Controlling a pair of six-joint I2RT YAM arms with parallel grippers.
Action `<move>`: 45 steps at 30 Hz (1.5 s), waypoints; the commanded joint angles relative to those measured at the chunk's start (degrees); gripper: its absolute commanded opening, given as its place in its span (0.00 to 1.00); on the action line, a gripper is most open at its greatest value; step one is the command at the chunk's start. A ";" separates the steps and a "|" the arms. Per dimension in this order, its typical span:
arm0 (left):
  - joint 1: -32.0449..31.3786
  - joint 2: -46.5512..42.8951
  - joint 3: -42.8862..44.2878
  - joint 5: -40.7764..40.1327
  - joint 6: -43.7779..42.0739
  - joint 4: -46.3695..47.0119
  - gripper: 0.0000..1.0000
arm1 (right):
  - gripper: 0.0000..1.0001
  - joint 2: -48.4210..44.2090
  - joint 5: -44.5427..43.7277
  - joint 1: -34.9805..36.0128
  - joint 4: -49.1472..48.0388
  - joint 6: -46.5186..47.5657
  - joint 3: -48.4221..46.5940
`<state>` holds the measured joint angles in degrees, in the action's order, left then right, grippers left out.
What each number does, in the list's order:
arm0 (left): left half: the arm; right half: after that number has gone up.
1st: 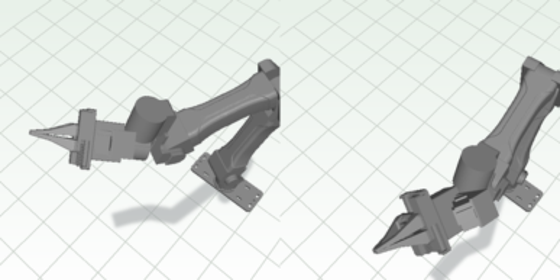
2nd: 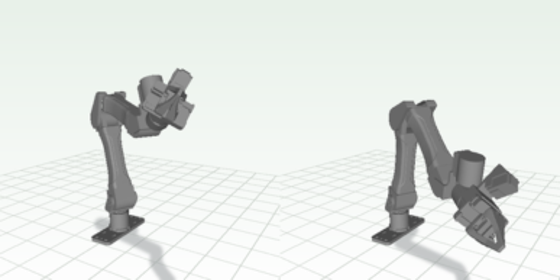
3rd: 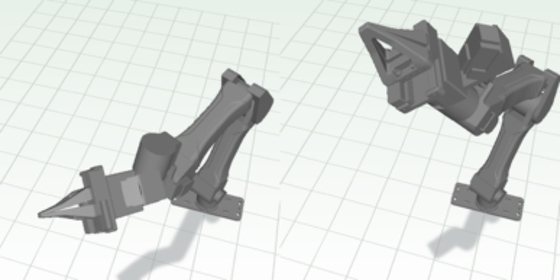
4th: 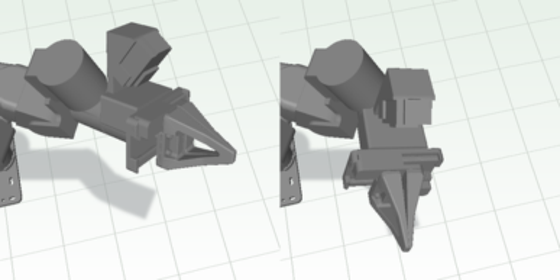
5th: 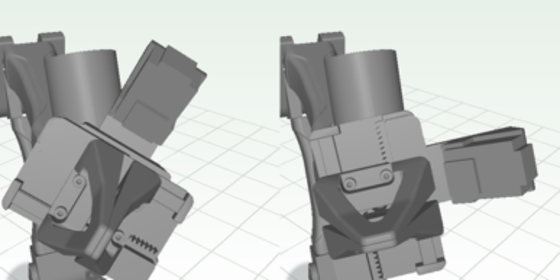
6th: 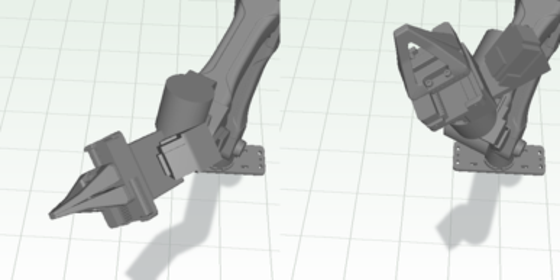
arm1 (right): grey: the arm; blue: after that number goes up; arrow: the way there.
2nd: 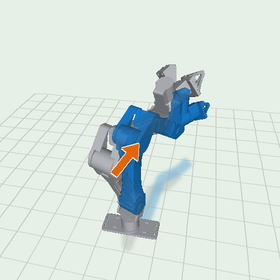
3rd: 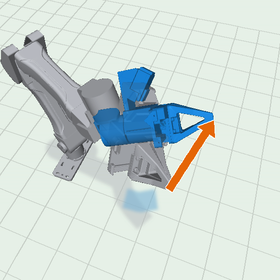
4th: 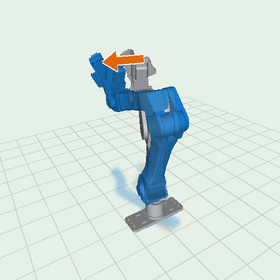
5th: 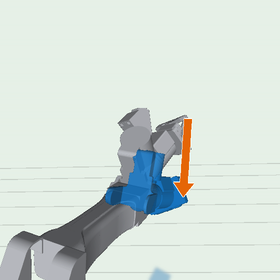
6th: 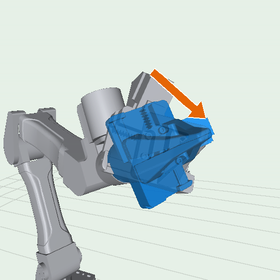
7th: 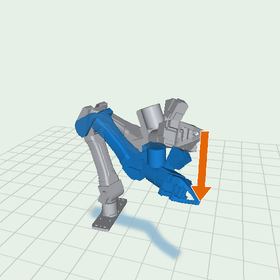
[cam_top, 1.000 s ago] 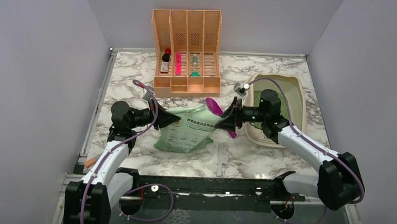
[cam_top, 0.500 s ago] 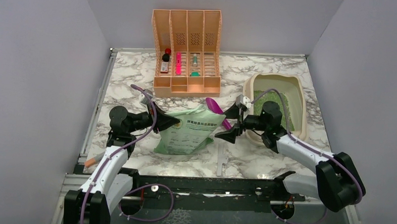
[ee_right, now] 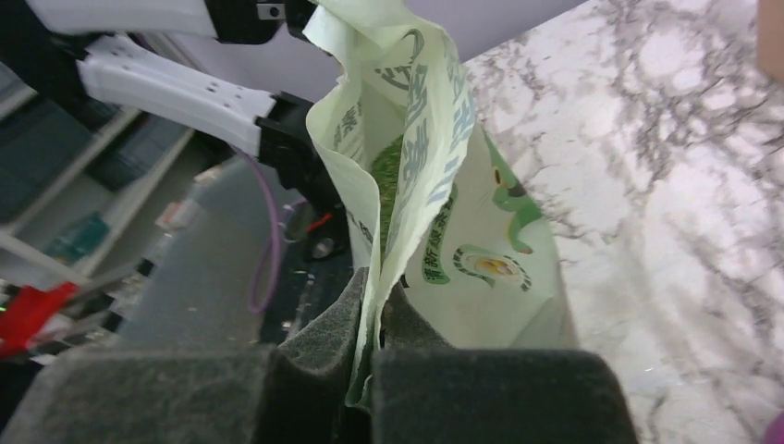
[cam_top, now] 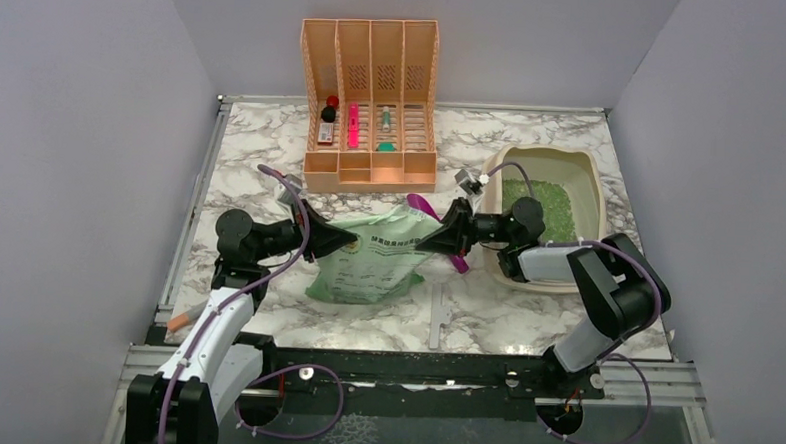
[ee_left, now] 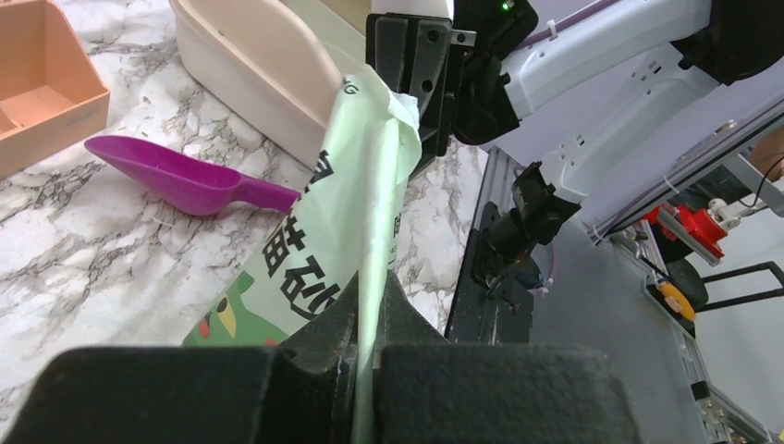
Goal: Fill the litter box with clean litter
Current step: Close the cat litter bag at the center of the board.
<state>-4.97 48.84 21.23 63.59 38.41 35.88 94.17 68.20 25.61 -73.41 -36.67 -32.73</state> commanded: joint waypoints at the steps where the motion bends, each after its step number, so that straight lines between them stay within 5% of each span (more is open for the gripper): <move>1: 0.77 0.30 6.13 -2.24 3.78 9.04 0.00 | 0.01 -3.20 1.74 -1.62 -15.98 -24.55 1.68; 3: 1.58 1.27 6.91 -2.29 4.86 9.03 0.00 | 0.01 -7.58 0.68 -1.77 -9.11 -25.50 2.26; 7: 3.21 4.10 7.68 -0.93 7.68 9.03 0.00 | 0.01 -15.09 -5.53 -1.71 42.28 -6.26 -5.48; 11: 4.19 6.04 5.30 0.04 10.22 8.61 0.00 | 0.01 -14.36 -9.93 -3.87 58.53 -3.26 -7.87; 18: 4.45 4.66 2.99 1.90 11.97 5.38 0.00 | 0.01 -13.21 -9.41 -4.29 57.90 -5.34 -6.68; 21: 4.47 4.36 6.53 0.74 4.59 -7.69 0.00 | 0.03 -14.72 -11.20 -4.33 58.60 -2.38 -7.94; 26: 4.45 5.73 15.32 -1.35 -11.39 -33.47 0.00 | 0.33 -13.41 -9.44 -4.28 68.70 4.85 -14.41; 29: 4.45 5.14 17.56 -2.07 -15.05 -41.42 0.00 | 0.46 -16.94 -15.03 -4.34 73.06 13.13 -15.80; 36: 4.45 3.96 16.74 1.36 -14.20 -40.50 0.00 | 0.64 -28.33 -20.06 -4.25 62.76 32.42 -12.72; 42: 4.45 2.01 17.19 3.88 -12.28 -33.59 0.00 | 0.67 -30.80 -7.55 -3.16 53.23 41.34 -9.74; 45: 4.45 2.11 16.56 4.22 -8.64 -29.02 0.00 | 0.75 -31.74 -8.64 2.45 57.18 54.21 -9.49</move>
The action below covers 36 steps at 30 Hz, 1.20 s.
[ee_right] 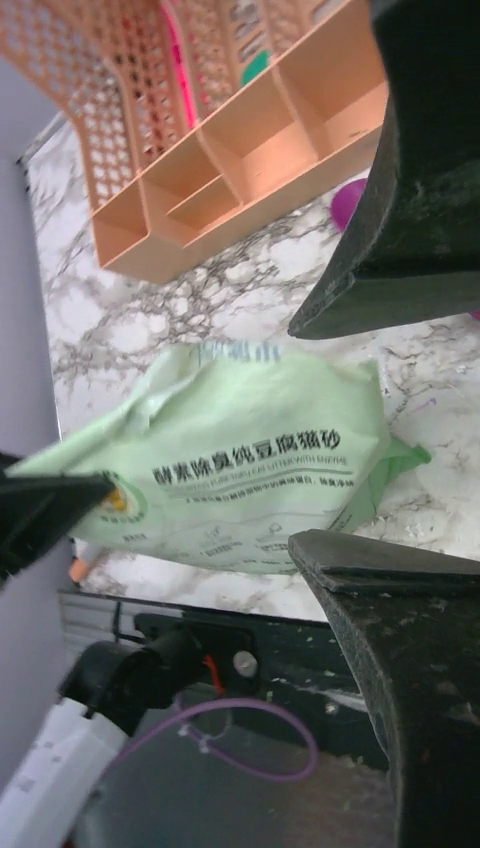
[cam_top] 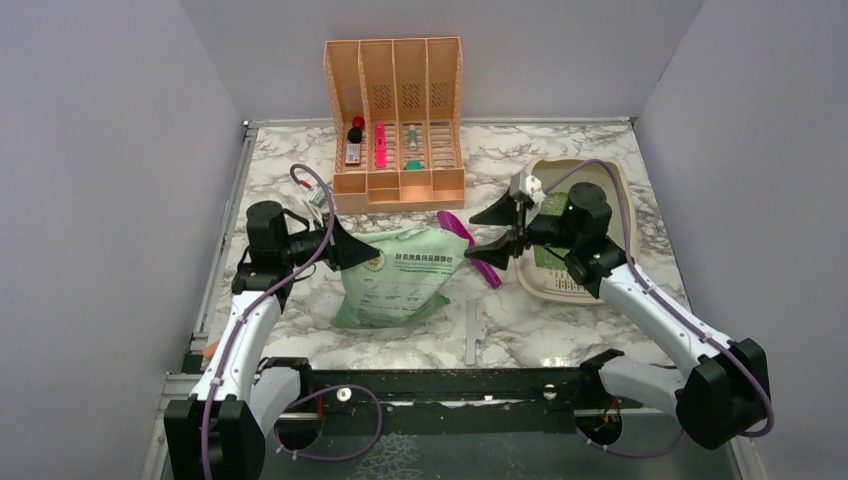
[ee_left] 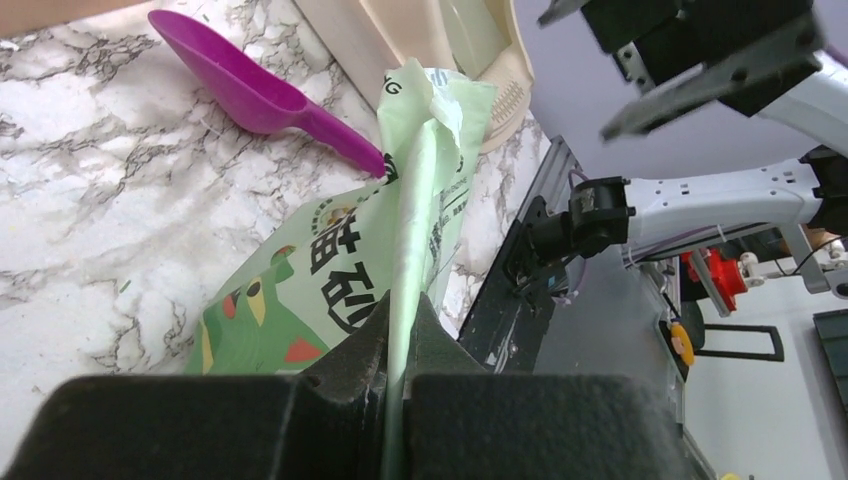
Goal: Fill the litter box with clean litter
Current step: Close the cat litter bag at the center of the board.
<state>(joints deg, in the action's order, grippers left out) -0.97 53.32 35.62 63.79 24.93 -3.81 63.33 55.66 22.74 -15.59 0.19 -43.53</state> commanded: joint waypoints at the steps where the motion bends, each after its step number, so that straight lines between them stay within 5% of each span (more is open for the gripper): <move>1: 0.45 -2.35 1.67 4.05 6.64 12.59 0.00 | 0.78 -1.11 0.84 7.90 1.24 21.57 1.20; 11: 0.45 -3.35 0.75 3.42 11.50 14.52 0.00 | 0.81 8.14 -22.45 20.51 3.03 39.77 -4.04; 18: 0.45 -3.25 1.18 3.61 11.45 14.31 0.00 | 0.80 14.72 -20.70 22.60 6.22 43.02 -7.21; 30: 0.45 -3.82 1.25 6.49 4.61 8.52 0.00 | 0.78 17.20 -25.31 22.61 2.10 38.10 -5.58; 32: 0.45 -4.30 1.81 4.87 1.56 5.51 0.00 | 0.78 14.40 -28.52 22.57 -0.17 32.13 -4.89; 36: 0.45 -4.62 1.90 4.59 0.23 5.43 0.00 | 0.95 7.88 -38.96 19.33 -4.62 15.20 -1.01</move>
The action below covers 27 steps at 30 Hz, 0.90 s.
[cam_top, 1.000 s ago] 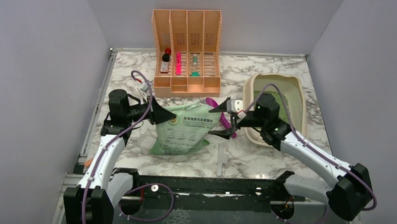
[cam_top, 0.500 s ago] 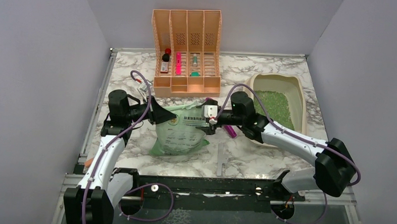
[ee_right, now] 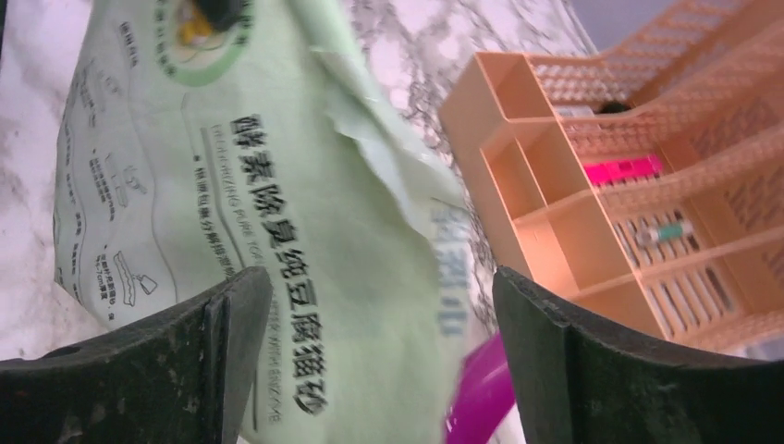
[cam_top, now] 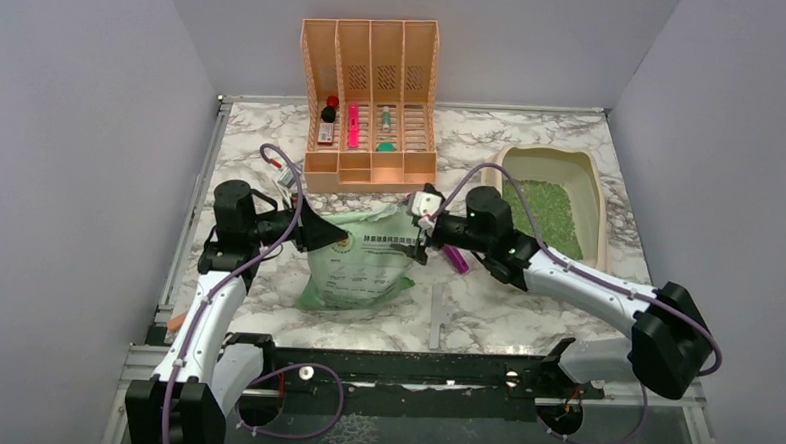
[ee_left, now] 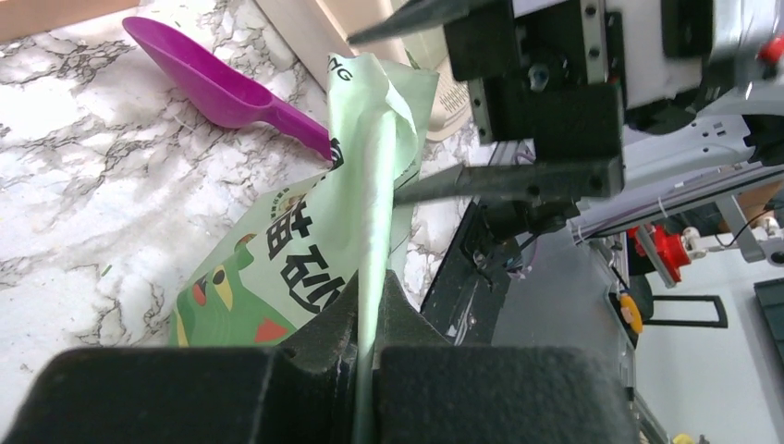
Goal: Fill the litter box with clean litter
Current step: Close the cat litter bag at the center of the board.
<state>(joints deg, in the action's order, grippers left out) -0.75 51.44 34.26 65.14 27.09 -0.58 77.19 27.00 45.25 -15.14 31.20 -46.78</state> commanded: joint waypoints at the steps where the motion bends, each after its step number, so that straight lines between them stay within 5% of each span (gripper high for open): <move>1: 0.23 -2.62 3.42 3.60 -2.18 2.24 0.00 | 0.97 -7.01 -6.88 -4.48 -3.28 -18.59 2.18; 5: 0.23 -2.53 4.28 5.06 -3.23 2.25 0.00 | 0.99 -7.48 5.76 -13.65 -0.33 -32.86 0.43; 8: 0.23 -2.60 4.51 5.02 -3.36 2.40 0.00 | 1.00 -3.72 20.95 -15.45 2.58 -35.32 -2.64; 14: 0.23 -3.26 4.85 5.45 -3.21 2.51 0.00 | 0.99 7.58 31.05 -15.94 8.19 -43.58 -8.79; 17: 0.23 -3.51 4.95 5.28 -3.10 2.51 0.00 | 0.97 9.97 33.69 -15.99 3.62 -49.25 -7.30; 21: 0.23 -3.42 5.11 4.93 -2.70 3.32 0.00 | 0.79 9.47 37.39 -15.99 -11.07 -61.07 -0.95; 27: 0.24 -2.91 2.74 4.58 4.82 13.94 0.00 | 0.20 10.19 38.56 -16.27 -30.72 -82.14 5.22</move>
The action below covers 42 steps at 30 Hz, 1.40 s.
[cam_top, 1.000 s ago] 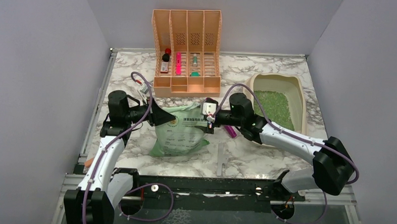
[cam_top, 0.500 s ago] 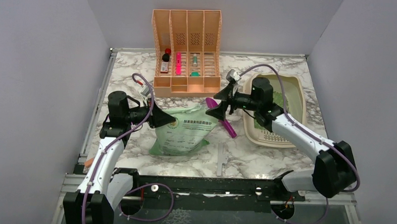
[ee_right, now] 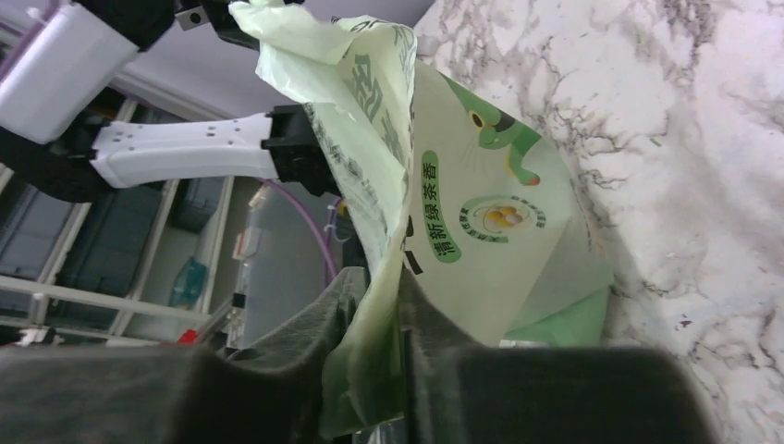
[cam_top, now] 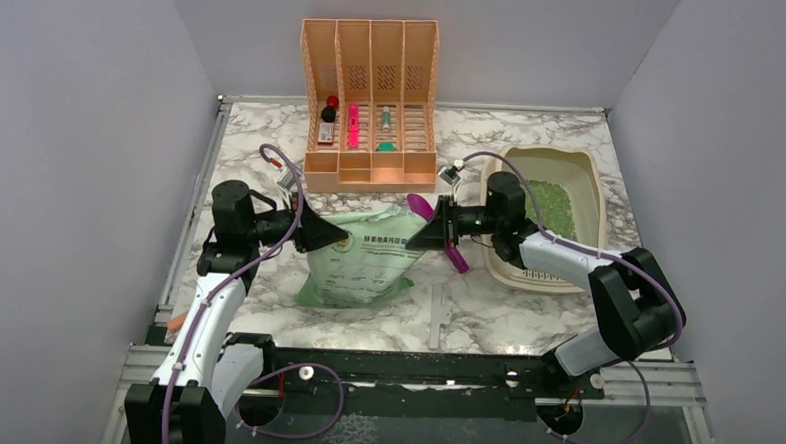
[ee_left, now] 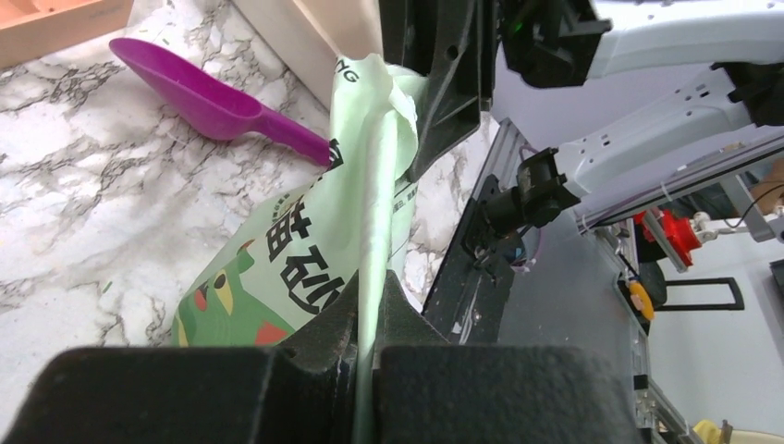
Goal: Fill the litter box with clean litter
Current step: Close the cat litter bag at the center of the board.
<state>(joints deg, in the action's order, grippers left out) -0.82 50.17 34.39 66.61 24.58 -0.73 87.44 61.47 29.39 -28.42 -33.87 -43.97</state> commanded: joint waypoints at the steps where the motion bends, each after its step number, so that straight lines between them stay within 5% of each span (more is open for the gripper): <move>1: 0.29 -1.39 2.53 2.83 8.34 15.39 0.00 | 0.15 0.11 3.86 -0.71 -18.07 -19.32 2.75; 4: 0.29 -0.30 3.32 3.36 8.54 15.21 0.00 | 0.02 -1.44 0.90 -1.78 -22.50 -24.85 5.12; 7: 0.29 0.62 4.80 3.44 5.96 11.62 0.00 | 0.01 -4.48 -1.15 -2.67 -26.36 -27.83 6.12; 15: 1.73 3.56 6.72 4.13 -1.58 8.35 0.00 | 0.01 -8.04 -1.75 -3.61 -10.19 -11.19 0.47; 18: 1.96 6.32 7.48 4.10 -7.43 2.72 0.32 | 0.01 -6.88 0.66 -3.55 -7.85 -8.78 0.66; 21: 1.97 6.91 5.88 4.31 -7.03 3.46 0.45 | 0.01 -6.24 1.11 -3.55 -13.77 -12.98 4.01; 26: 2.44 4.96 5.43 0.15 -8.45 1.28 0.56 | 0.01 -6.08 -0.40 -3.55 -13.83 -14.17 6.08; 29: 2.40 4.88 10.53 -6.09 -16.30 -8.76 0.60 | 0.01 -6.28 0.46 -3.49 -15.96 -16.57 6.98; 31: 2.40 4.86 14.05 -11.42 -19.73 -13.11 0.72 | 0.01 -6.44 0.66 -3.55 -17.60 -17.98 7.66; 36: 2.42 2.77 20.27 -22.17 -22.44 -15.36 0.81 | 0.01 -6.09 1.01 -3.54 -18.85 -18.84 8.58; 42: -2.82 2.69 21.49 -6.35 -30.89 -15.18 0.78 | 0.01 -5.67 0.83 -3.55 -19.31 -18.84 8.69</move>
<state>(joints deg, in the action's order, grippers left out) 0.89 53.67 55.51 52.36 2.33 -13.87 82.74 60.34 25.76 -43.88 -51.68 -35.48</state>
